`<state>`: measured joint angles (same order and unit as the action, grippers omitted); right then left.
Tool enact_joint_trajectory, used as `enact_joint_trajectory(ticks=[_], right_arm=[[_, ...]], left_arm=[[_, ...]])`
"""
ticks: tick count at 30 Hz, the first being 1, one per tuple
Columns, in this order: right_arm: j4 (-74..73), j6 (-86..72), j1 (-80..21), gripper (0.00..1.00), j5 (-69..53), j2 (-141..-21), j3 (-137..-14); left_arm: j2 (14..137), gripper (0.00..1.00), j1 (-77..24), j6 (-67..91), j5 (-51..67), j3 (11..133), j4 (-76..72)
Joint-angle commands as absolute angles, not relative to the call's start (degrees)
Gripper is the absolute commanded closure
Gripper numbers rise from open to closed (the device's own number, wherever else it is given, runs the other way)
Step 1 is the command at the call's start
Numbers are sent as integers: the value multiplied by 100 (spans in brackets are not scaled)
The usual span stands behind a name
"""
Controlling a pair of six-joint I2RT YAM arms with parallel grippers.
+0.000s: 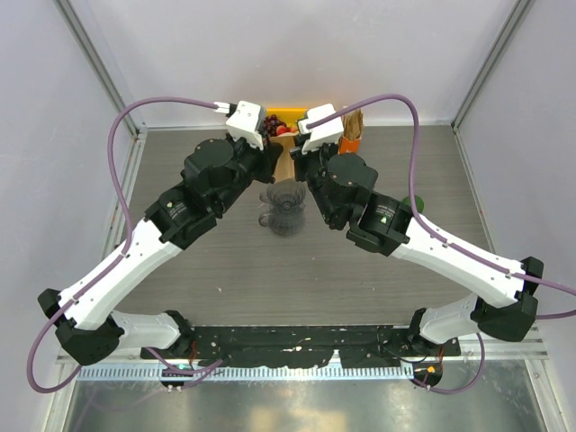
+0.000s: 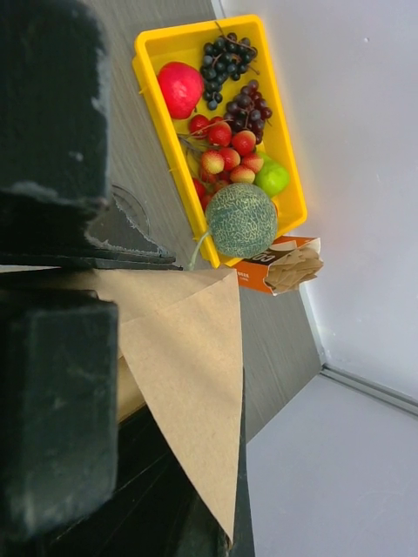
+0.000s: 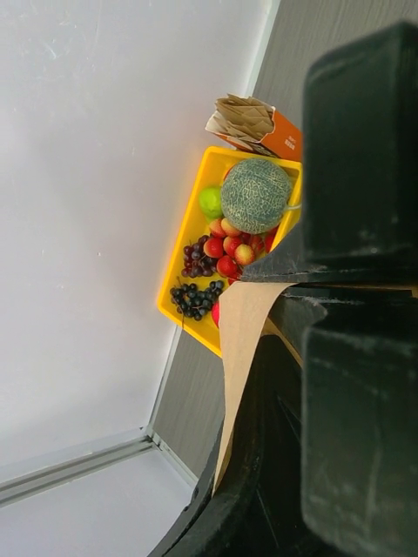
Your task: Place the coffee filter in the dripper
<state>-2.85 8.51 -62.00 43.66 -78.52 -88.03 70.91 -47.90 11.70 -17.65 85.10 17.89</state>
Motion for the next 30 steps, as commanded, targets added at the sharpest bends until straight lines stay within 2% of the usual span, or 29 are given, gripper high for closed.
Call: enact_joint_trajectory(ticks=[1, 2, 4, 9, 11, 12, 13, 14, 16, 19, 20, 24, 27, 30], right_arm=[[202, 976, -6056, 95, 4764, -7717, -8860], [193, 976, -6047, 95, 4694, -7691, -8842], [176, 993, -6003, 95, 4466, -7594, -8754], [333, 1325, -5810, 95, 3518, -7103, -8167], [596, 1633, -5705, 95, 3088, -6769, -7772], [676, 1739, -5652, 95, 2841, -6507, -7639], [912, 2062, -5399, 95, 2230, -6104, -7255], [1001, 2231, -5362, 95, 1676, -5830, -7007], [1255, 2845, -5300, 95, 788, -5364, -6558], [1083, 4134, -5309, 95, -726, -4765, -5883], [951, 4392, -5309, 95, -1495, -4468, -5749], [-339, 6052, -5317, 95, -3124, -3965, -5493], [-1114, 7090, -5387, 95, -3778, -3858, -5502], [-1581, 7637, -5475, 95, -3981, -3972, -5668]], left_arm=[[7023, 100, -4764, 1099, -2066, 8736, 1890], [7005, 98, -4764, 1090, -2022, 8736, 1872], [6970, 77, -4764, 924, -1724, 8745, 1811], [6558, 36, -4729, 353, -724, 8649, 2012], [6277, 9, -4606, 273, -144, 8578, 2301], [6067, 1, -4327, 290, 486, 8439, 2398], [5612, 1, -3672, 455, 2276, 8020, 2382], [5399, 1, -3282, 588, 3016, 7824, 2286], [5063, 1, -2666, 782, 4431, 7594, 2241], [5211, 0, -2268, -172, 5490, 8066, 3335], [5334, 0, -2233, -646, 5693, 8355, 3888], [6036, 1, -2355, -1861, 6266, 9323, 5622], [6555, 1, -2950, -2985, 5663, 10140, 6939], [6811, 1, -3839, -3410, 4687, 10512, 7409]])
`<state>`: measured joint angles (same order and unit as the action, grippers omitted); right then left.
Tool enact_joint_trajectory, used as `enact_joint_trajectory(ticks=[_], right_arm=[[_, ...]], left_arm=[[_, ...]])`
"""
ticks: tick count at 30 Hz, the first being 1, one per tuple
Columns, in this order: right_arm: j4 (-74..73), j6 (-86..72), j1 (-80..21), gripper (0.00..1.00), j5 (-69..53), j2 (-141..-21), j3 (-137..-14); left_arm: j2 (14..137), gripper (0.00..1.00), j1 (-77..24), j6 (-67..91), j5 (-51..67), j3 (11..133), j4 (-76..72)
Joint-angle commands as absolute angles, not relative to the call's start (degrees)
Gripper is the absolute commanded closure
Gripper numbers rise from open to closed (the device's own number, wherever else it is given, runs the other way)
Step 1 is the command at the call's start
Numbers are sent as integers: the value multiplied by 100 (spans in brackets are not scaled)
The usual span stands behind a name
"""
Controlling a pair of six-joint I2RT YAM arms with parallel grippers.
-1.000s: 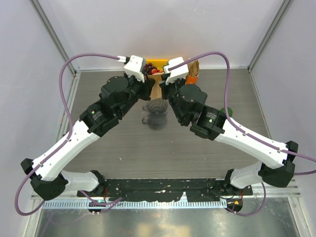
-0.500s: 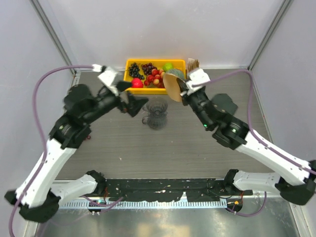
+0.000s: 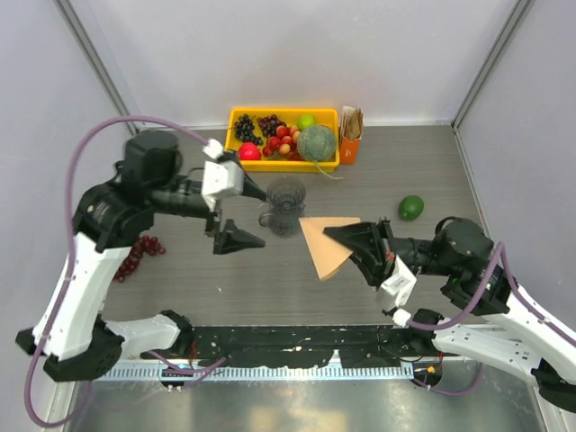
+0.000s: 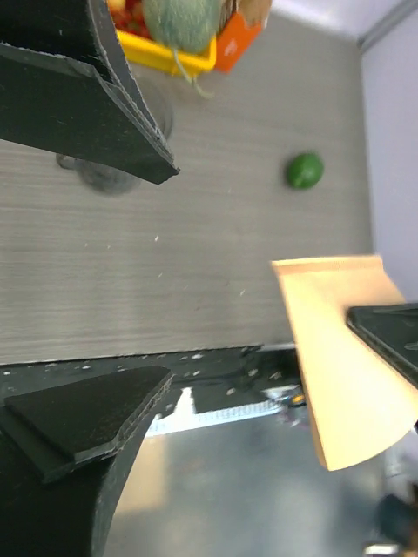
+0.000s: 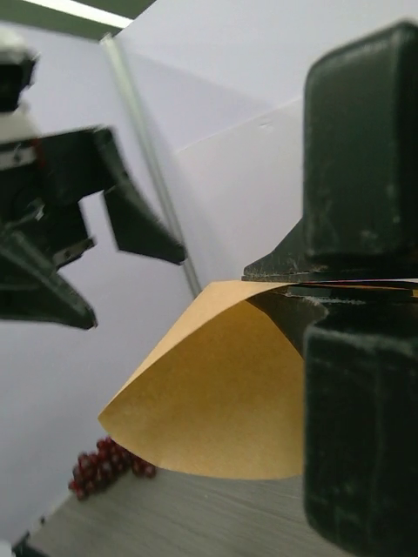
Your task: Place the coffee filter in the dripper
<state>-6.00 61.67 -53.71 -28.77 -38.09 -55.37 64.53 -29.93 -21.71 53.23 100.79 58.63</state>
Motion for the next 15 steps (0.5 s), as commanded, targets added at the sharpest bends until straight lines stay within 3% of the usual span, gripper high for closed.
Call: enact_joint_trajectory(ticks=[1, 15], right_arm=[[-1730, 7838, -5545, 95, -4051, -4007, -5765], [-2031, 8341, -6152, 95, -3779, -4386, -6082]], left_arm=[[6829, 1, -4058, -3367, 4528, 10451, 7357], [7075, 12, -5106, -2998, 3842, 10064, 6927]])
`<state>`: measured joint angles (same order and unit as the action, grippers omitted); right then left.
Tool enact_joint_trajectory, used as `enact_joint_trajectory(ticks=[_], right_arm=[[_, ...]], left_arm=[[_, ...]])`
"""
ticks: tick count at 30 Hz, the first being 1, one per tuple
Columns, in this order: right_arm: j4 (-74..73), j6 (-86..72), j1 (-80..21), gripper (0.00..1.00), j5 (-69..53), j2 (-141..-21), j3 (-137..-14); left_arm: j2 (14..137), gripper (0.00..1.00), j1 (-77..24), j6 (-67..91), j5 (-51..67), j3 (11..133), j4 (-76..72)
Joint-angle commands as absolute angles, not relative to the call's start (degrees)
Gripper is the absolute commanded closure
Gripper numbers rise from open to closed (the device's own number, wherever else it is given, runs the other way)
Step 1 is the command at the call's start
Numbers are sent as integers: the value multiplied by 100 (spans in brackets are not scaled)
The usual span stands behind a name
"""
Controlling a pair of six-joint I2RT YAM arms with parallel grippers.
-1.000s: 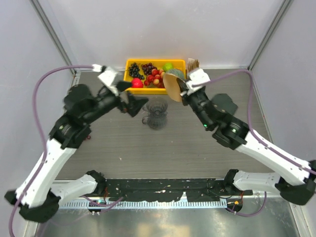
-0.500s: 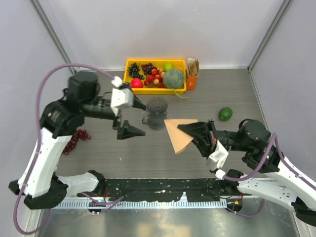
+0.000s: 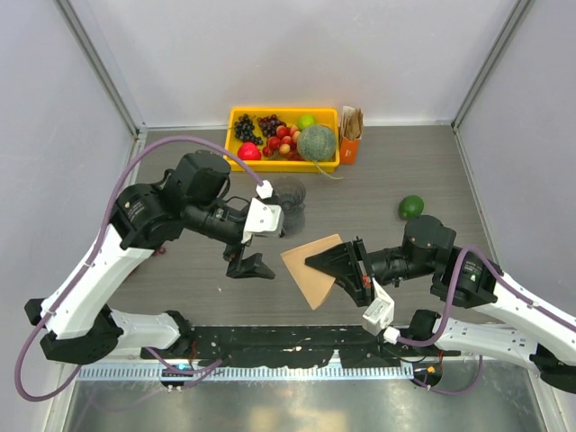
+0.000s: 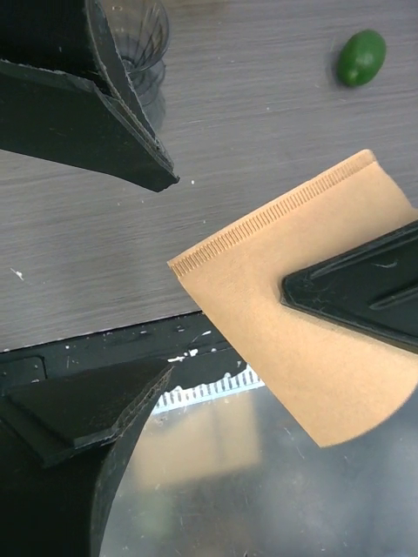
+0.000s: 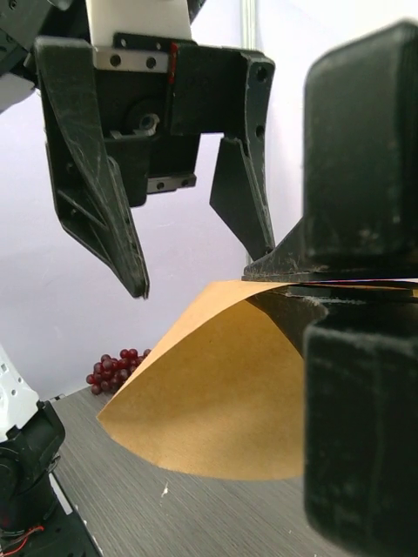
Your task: Place the coffee filter in the dripper
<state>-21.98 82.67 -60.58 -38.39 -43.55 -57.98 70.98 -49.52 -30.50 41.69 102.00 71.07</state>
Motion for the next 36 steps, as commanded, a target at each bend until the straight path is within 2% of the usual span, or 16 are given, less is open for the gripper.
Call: enact_joint_trajectory(ticks=[1, 4, 12, 18, 21, 24, 25, 28, 29, 36], right_arm=[[-1987, 8280, -6170, 95, -3771, -4386, -6082], [-1916, 8244, -6214, 95, -3762, -4351, -6038], [-1784, 8201, -6267, 95, -3709, -4430, -6012], [-1714, 8139, -6310, 95, -3665, -4438, -6012], [-1696, 8095, -6319, 95, -3647, -4447, -6012], [-1687, 8016, -6328, 95, -3551, -4456, -6047], [-1705, 8007, -6328, 95, -3516, -4456, -6047], [-1836, 8016, -6328, 95, -3489, -4412, -6064], [-1863, 8016, -6328, 95, -3507, -4395, -6064], [-1854, 8104, -6319, 95, -3577, -4473, -6064]], left_arm=[[7084, 13, -5141, -2971, 3719, 10029, 6847], [7163, 16, -5256, -2935, 3446, 10002, 6671], [7471, 33, -5598, -3058, 3357, 10257, 6855], [7541, 51, -5695, -3208, 3287, 10266, 6908], [7532, 56, -5704, -3226, 3383, 10257, 6917], [7445, 55, -5704, -3243, 3515, 10187, 6900], [7392, 52, -5704, -3278, 3542, 10117, 6891], [7251, 25, -5704, -3261, 3393, 9993, 6759], [7242, 20, -5713, -3243, 3366, 9976, 6724], [7435, 23, -5827, -3226, 3375, 10186, 6864]])
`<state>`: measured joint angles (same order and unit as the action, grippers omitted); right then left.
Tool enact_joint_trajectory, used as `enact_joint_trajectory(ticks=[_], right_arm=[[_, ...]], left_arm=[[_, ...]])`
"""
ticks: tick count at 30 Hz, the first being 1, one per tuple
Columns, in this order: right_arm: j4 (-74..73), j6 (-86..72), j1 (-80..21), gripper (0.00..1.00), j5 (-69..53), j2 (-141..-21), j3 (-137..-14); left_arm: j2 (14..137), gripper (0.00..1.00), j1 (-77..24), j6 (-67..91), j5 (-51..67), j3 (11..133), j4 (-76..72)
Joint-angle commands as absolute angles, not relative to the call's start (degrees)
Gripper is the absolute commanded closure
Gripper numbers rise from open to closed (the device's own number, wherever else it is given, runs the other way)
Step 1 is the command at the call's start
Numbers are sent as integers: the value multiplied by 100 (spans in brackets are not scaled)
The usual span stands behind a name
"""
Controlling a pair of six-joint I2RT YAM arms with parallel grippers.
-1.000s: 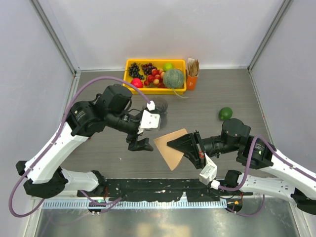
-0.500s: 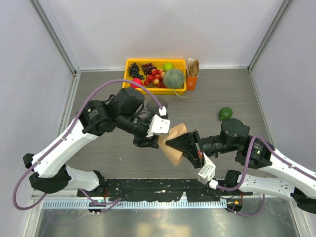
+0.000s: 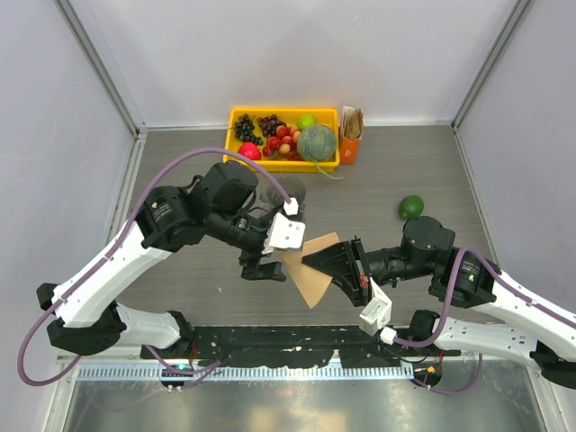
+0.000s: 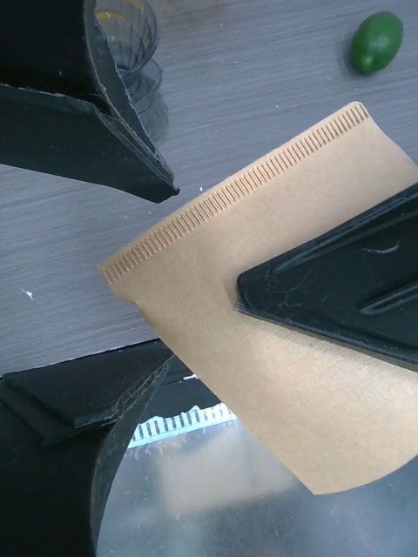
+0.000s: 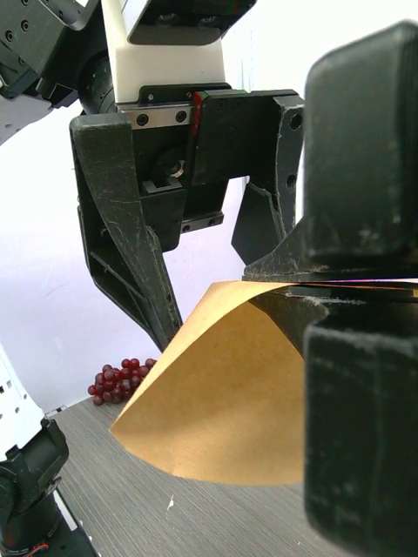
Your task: Place the coffee filter in the dripper
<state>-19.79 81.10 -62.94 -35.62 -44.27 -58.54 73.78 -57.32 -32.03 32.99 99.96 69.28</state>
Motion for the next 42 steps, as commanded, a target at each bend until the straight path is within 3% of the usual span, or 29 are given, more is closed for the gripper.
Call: enact_joint_trajectory(ticks=[1, 4, 11, 17, 21, 26, 29, 33, 42], right_arm=[[-1854, 8104, -6328, 95, -3577, -4482, -6082], [-1863, 8121, -6337, 95, -3586, -4544, -6108], [-1863, 8095, -6354, 95, -3586, -4553, -6126], [-1706, 7954, -6363, 94, -3498, -4553, -6108], [-1530, 7770, -6363, 79, -3314, -4579, -6126], [-1441, 7524, -6363, 61, -2927, -4544, -6231], [-1547, 7383, -6363, 43, -2752, -4439, -6275], [-1801, 6988, -6363, 28, -2357, -4281, -6407], [-2495, 4320, -6363, 16, -756, -4394, -7599]], left_arm=[[7436, 23, -5836, -3234, 3384, 10195, 6873], [7436, 27, -5889, -3234, 3349, 10187, 6829], [7453, 48, -5933, -3190, 3384, 10134, 6820], [7383, 55, -5950, -3208, 3393, 10020, 6733], [7295, 60, -5941, -3191, 3419, 9879, 6619], [7137, 75, -5924, -3085, 3322, 9660, 6382], [6935, 80, -5863, -2875, 3340, 9423, 6040], [6619, 85, -5503, -2445, 3611, 9089, 5390], [6030, 92, -4290, -1380, 4851, 8271, 3614]])
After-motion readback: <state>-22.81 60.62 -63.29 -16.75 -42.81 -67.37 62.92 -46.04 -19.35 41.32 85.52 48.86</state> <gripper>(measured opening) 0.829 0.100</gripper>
